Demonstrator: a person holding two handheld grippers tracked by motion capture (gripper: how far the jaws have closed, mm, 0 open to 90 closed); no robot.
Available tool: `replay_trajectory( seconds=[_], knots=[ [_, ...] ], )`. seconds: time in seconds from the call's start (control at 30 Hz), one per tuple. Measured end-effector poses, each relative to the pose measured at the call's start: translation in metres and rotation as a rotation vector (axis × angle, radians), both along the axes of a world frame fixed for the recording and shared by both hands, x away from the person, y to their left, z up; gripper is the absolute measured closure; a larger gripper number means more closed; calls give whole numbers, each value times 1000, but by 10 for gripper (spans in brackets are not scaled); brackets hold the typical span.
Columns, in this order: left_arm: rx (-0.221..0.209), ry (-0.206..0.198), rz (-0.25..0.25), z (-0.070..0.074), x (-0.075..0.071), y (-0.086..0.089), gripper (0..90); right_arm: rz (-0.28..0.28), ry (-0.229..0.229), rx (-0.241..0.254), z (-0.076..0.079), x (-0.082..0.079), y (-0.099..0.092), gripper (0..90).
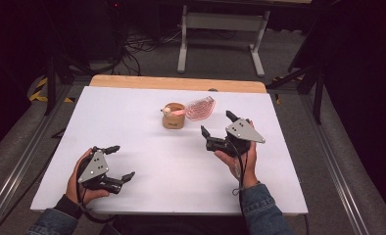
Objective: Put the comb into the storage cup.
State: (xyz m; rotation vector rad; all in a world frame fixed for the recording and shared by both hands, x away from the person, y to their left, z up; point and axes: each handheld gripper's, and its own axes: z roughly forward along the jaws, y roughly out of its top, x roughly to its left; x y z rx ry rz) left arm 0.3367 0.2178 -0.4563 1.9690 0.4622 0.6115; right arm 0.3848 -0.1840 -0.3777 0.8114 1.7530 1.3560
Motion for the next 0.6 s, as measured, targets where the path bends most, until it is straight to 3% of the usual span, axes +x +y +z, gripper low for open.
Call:
replay_trajectory(
  seconds=[0.6],
  knots=[
    [7, -2, -3, 0, 0, 0, 52, 11, -12, -34, 4, -12, -5, 83]
  ],
)
